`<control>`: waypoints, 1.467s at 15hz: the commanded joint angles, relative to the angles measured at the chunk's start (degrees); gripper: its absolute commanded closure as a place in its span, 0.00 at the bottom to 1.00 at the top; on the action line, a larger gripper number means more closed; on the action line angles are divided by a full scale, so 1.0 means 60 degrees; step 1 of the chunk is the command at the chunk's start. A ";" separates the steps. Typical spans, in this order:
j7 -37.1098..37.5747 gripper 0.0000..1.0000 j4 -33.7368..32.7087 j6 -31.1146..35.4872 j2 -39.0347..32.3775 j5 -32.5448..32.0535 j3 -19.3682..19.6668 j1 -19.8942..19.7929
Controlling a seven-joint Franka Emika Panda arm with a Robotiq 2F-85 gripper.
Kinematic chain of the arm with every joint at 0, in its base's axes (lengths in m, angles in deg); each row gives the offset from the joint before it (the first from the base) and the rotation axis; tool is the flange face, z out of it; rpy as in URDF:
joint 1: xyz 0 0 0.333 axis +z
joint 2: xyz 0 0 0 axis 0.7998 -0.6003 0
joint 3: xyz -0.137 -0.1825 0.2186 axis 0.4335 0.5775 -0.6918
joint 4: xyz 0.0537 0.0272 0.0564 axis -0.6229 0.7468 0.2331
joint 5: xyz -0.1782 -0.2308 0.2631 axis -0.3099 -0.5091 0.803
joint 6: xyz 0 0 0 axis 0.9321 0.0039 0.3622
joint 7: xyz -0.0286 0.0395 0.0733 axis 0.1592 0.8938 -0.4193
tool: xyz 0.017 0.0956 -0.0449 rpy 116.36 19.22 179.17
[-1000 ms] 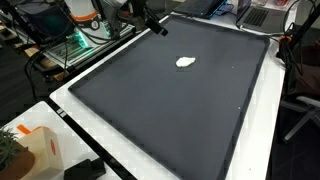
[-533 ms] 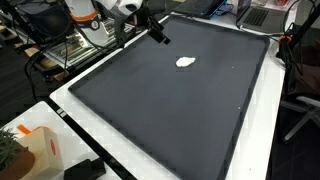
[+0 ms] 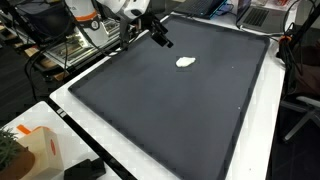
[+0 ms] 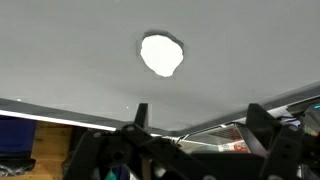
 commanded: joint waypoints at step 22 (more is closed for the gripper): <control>0.0432 0.00 -0.1355 0.5964 0.2211 0.0533 0.4051 0.7235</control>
